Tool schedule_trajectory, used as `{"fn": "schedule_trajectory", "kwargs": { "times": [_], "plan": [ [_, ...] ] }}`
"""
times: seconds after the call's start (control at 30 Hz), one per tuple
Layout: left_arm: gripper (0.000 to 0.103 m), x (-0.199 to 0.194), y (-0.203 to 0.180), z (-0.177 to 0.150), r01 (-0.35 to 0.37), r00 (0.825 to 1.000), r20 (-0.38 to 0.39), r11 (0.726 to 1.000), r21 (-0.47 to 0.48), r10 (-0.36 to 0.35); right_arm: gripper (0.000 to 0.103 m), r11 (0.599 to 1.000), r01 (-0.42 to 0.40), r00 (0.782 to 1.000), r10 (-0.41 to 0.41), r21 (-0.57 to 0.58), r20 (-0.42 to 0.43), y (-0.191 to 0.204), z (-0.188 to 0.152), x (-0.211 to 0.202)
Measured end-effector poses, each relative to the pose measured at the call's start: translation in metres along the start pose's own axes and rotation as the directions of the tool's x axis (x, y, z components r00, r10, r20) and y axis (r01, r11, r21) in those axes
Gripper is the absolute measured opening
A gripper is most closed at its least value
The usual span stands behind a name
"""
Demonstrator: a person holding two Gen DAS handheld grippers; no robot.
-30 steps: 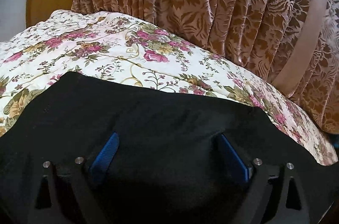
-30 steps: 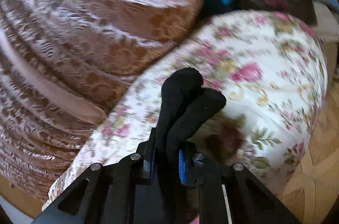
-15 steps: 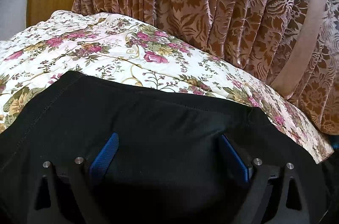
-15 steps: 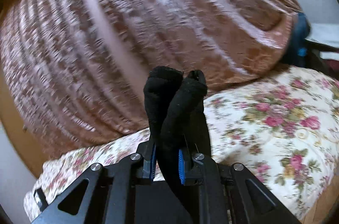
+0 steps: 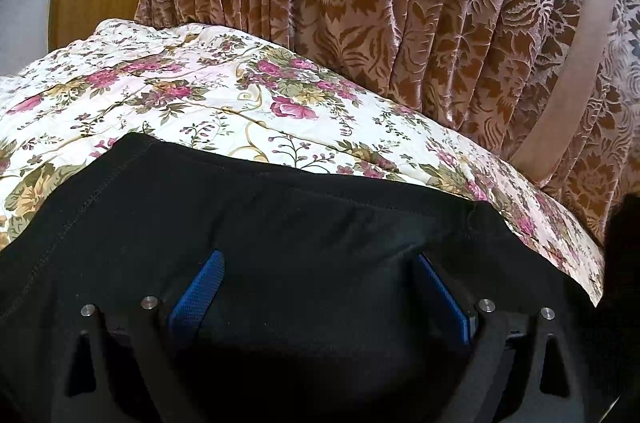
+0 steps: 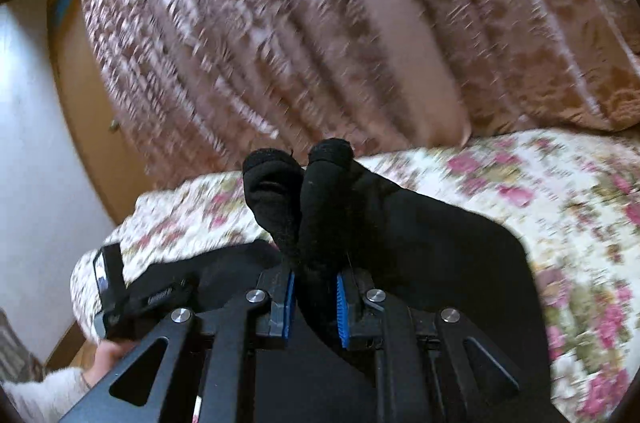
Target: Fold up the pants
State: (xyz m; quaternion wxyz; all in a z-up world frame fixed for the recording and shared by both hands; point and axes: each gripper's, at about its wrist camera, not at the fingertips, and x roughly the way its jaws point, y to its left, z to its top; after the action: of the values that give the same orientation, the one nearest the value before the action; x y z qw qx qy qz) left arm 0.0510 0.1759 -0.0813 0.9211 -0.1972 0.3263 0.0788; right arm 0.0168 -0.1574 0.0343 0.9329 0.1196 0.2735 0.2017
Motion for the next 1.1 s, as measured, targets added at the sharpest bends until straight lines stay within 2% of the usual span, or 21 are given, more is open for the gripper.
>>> {"fn": "schedule_trajectory", "kwargs": {
  "times": [0.27,0.33,0.4,0.47,0.53,0.57,0.7,0.73,0.77,0.83,0.9,0.93,0.97,1.0,1.03,1.07,1.1],
  "plan": [
    [0.095,0.0,0.0,0.0,-0.001,1.0,0.001,1.0,0.001,0.001,0.019,0.996,-0.039,0.989,0.028,-0.075,-0.148,0.023,-0.039,0.038],
    [0.096,0.0,0.0,0.0,-0.001,1.0,0.001,1.0,0.0,0.001,0.024,0.996,-0.042,0.981,0.027,-0.074,-0.194,0.022,-0.05,0.047],
    [0.096,0.0,0.0,0.0,-0.001,1.0,0.001,1.0,0.0,0.001,0.036,0.997,-0.054,0.968,0.038,-0.061,-0.247,0.02,-0.06,0.054],
    [0.096,0.0,0.0,-0.001,0.0,1.0,0.001,1.0,0.0,0.0,0.038,0.997,-0.07,0.95,0.059,-0.027,-0.307,0.017,-0.074,0.064],
    [0.096,0.001,0.0,-0.001,0.0,1.0,0.001,1.0,-0.001,0.0,0.044,0.995,-0.076,0.96,0.056,-0.062,-0.274,0.02,-0.079,0.059],
    [0.096,0.001,0.0,-0.001,0.001,1.0,0.002,1.0,-0.001,-0.001,0.05,0.992,-0.096,0.957,0.069,-0.083,-0.282,0.023,-0.08,0.057],
    [0.094,-0.002,-0.003,0.001,-0.008,1.0,-0.022,1.0,-0.011,0.008,0.051,0.98,-0.192,0.942,0.167,-0.059,-0.292,0.017,-0.075,0.038],
    [0.093,-0.005,-0.004,0.003,0.004,0.999,-0.036,0.999,-0.033,-0.005,0.051,0.977,-0.208,0.942,0.187,-0.048,-0.279,0.014,-0.072,0.032],
    [0.091,-0.009,-0.006,0.004,0.055,0.997,-0.043,0.996,-0.067,-0.058,0.051,0.978,-0.204,0.952,0.189,-0.038,-0.24,0.007,-0.069,0.02],
    [0.091,-0.016,-0.014,0.004,0.163,0.984,-0.056,0.979,-0.124,-0.171,0.05,0.987,-0.156,0.976,0.15,-0.028,-0.157,-0.006,-0.06,0.002],
    [0.091,-0.022,-0.029,0.002,0.25,0.96,-0.086,0.954,-0.168,-0.267,0.05,0.995,-0.096,0.992,0.095,-0.001,-0.084,-0.024,-0.05,-0.013],
    [0.091,-0.024,-0.038,0.001,0.286,0.948,-0.094,0.943,-0.174,-0.304,0.05,0.999,-0.036,0.998,0.037,0.018,-0.048,-0.035,-0.043,-0.019],
    [0.091,-0.025,-0.051,-0.001,0.338,0.926,-0.113,0.925,-0.172,-0.359,0.05,0.999,0.018,1.0,-0.017,0.039,-0.021,-0.048,-0.036,-0.022],
    [0.091,-0.025,-0.061,-0.002,0.369,0.91,-0.135,0.914,-0.17,-0.393,0.05,0.997,0.048,0.999,-0.048,0.054,-0.014,-0.056,-0.032,-0.024],
    [0.091,-0.024,-0.074,-0.005,0.405,0.886,-0.171,0.899,-0.168,-0.432,0.048,0.991,0.108,0.994,-0.107,0.078,-0.022,-0.069,-0.026,-0.022],
    [0.091,-0.022,-0.087,-0.008,0.433,0.863,-0.206,0.886,-0.167,-0.461,0.041,0.984,0.149,0.989,-0.146,0.103,-0.033,-0.081,-0.022,-0.018],
    [0.091,-0.021,-0.095,-0.011,0.449,0.849,-0.226,0.878,-0.166,-0.477,0.035,0.975,0.183,0.983,-0.179,0.125,-0.047,-0.091,-0.019,-0.016]
  ]
}}
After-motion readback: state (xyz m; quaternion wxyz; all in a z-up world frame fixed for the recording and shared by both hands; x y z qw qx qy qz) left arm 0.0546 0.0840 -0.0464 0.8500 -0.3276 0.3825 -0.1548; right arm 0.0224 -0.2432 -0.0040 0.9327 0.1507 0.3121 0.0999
